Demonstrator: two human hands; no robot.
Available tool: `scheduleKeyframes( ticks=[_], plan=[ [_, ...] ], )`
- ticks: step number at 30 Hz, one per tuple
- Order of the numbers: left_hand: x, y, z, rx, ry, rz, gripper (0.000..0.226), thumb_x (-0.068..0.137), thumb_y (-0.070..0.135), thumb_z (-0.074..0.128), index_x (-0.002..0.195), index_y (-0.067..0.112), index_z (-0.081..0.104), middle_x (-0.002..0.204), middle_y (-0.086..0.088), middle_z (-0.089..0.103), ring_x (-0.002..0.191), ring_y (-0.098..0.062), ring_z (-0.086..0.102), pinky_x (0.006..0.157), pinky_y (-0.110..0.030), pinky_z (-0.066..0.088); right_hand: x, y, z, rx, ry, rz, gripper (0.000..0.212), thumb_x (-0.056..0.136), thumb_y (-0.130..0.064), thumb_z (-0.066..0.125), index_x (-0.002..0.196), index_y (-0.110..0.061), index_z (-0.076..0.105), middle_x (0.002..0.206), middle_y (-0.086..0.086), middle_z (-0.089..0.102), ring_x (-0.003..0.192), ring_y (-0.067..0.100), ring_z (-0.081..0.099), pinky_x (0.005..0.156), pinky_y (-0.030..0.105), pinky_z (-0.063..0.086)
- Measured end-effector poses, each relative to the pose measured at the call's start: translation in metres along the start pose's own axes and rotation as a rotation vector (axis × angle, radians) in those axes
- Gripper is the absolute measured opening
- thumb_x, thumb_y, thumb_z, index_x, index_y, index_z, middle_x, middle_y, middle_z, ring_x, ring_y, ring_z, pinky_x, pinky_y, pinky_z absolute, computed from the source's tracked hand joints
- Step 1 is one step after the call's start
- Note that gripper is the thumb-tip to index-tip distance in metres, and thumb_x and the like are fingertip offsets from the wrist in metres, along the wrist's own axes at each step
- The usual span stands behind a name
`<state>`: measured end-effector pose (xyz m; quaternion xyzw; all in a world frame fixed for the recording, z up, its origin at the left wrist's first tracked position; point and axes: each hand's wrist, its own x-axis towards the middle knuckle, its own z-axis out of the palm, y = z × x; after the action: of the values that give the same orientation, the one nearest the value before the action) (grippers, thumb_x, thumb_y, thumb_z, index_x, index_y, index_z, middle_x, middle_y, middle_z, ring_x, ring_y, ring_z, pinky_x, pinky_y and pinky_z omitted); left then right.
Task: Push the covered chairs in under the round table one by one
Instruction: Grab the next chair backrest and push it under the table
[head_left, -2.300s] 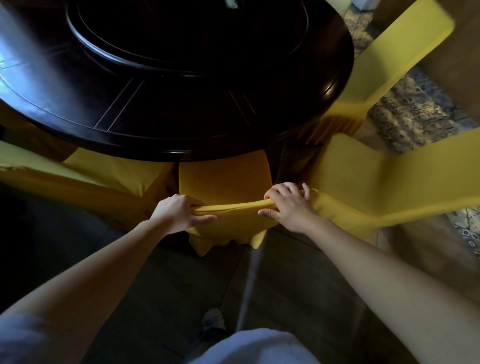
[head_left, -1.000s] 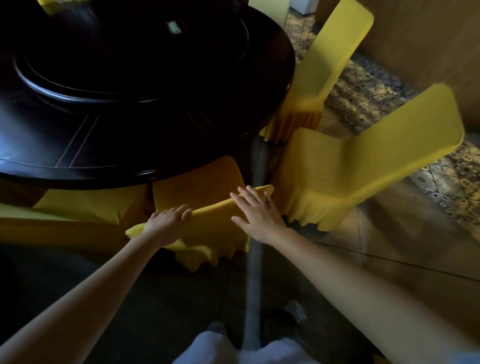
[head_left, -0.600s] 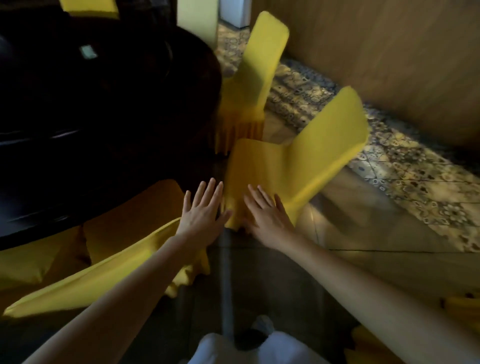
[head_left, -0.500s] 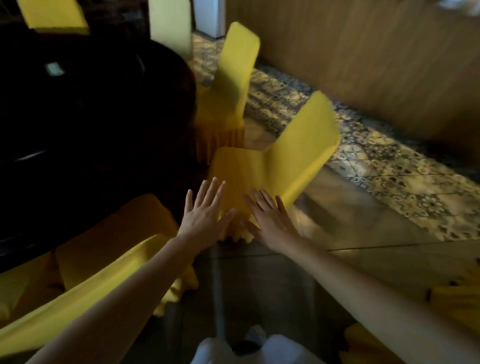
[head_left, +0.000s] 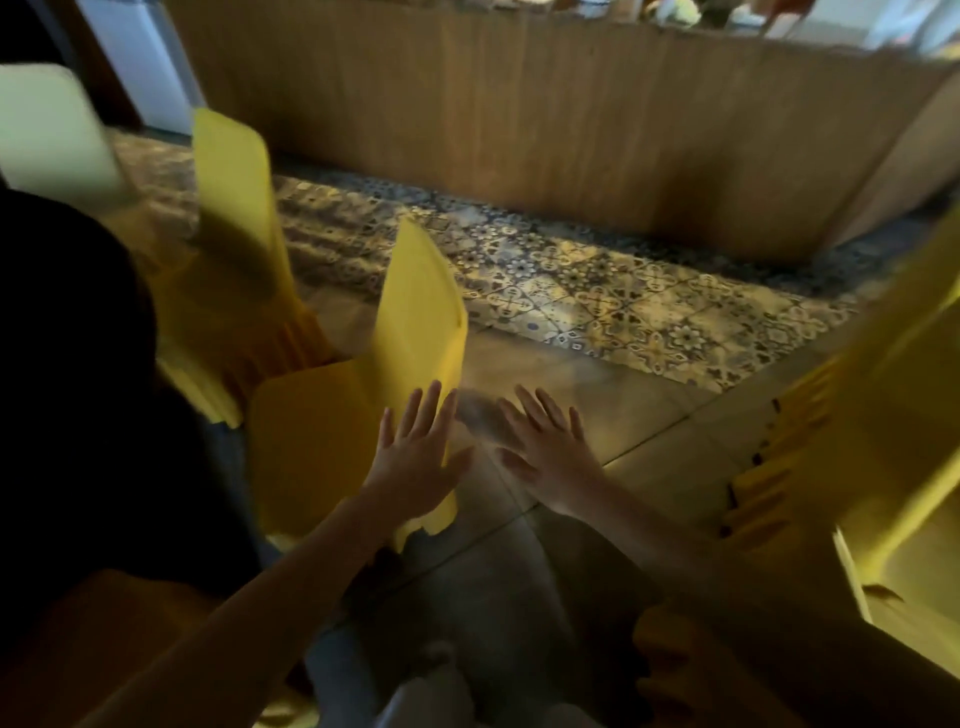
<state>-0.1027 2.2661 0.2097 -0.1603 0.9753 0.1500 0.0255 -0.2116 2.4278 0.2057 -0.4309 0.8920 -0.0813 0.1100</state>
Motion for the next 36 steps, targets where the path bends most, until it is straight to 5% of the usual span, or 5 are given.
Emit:
scheduleKeyframes(
  ticks=[2, 15, 27, 36],
  plan=[
    [0.025, 0.01, -0.001, -0.006, 0.016, 0.026, 0.085, 0.077, 0.067, 0.014, 0.15, 0.027, -0.003, 0.159, 0.003, -0.012, 0.145, -0.018, -0.013, 0.115, -0.047, -0.007, 0.008, 0.017, -0.002, 0.023, 0.018, 0.041, 0.077, 0.083, -0.066, 0.011, 0.151, -0.03, 0.005, 0.161, -0.005, -0.007, 0.147, 0.02, -0.01, 0.115, 0.054, 0.001],
    [0.221, -0.009, -0.032, -0.045, 0.084, 0.045, 0.094, 0.071, 0.073, 0.01, 0.15, 0.023, -0.001, 0.159, 0.001, -0.01, 0.145, -0.018, -0.013, 0.115, -0.048, -0.007, 0.175, 0.094, -0.052, -0.008, 0.032, 0.078, 0.067, 0.095, -0.056, 0.033, 0.151, -0.029, 0.007, 0.161, -0.002, -0.006, 0.147, 0.02, -0.01, 0.116, 0.054, -0.002],
    [0.329, -0.095, -0.067, -0.069, 0.077, -0.182, 0.076, 0.092, 0.06, 0.027, 0.149, 0.025, -0.009, 0.157, 0.003, -0.019, 0.143, -0.017, -0.02, 0.115, -0.047, -0.01, 0.365, 0.085, -0.093, 0.018, 0.017, -0.148, 0.064, 0.097, -0.052, 0.032, 0.152, -0.026, 0.01, 0.161, -0.003, -0.005, 0.147, 0.019, -0.009, 0.118, 0.049, -0.002],
    [0.359, -0.144, -0.065, -0.095, 0.147, -0.482, 0.105, 0.061, 0.081, 0.002, 0.149, 0.026, -0.003, 0.159, 0.002, -0.006, 0.146, -0.018, -0.01, 0.115, -0.049, -0.004, 0.473, 0.062, -0.087, 0.032, -0.154, -0.487, 0.063, 0.097, -0.053, 0.033, 0.151, -0.032, 0.009, 0.161, -0.005, -0.009, 0.146, 0.017, -0.013, 0.117, 0.05, -0.002]
  ],
)
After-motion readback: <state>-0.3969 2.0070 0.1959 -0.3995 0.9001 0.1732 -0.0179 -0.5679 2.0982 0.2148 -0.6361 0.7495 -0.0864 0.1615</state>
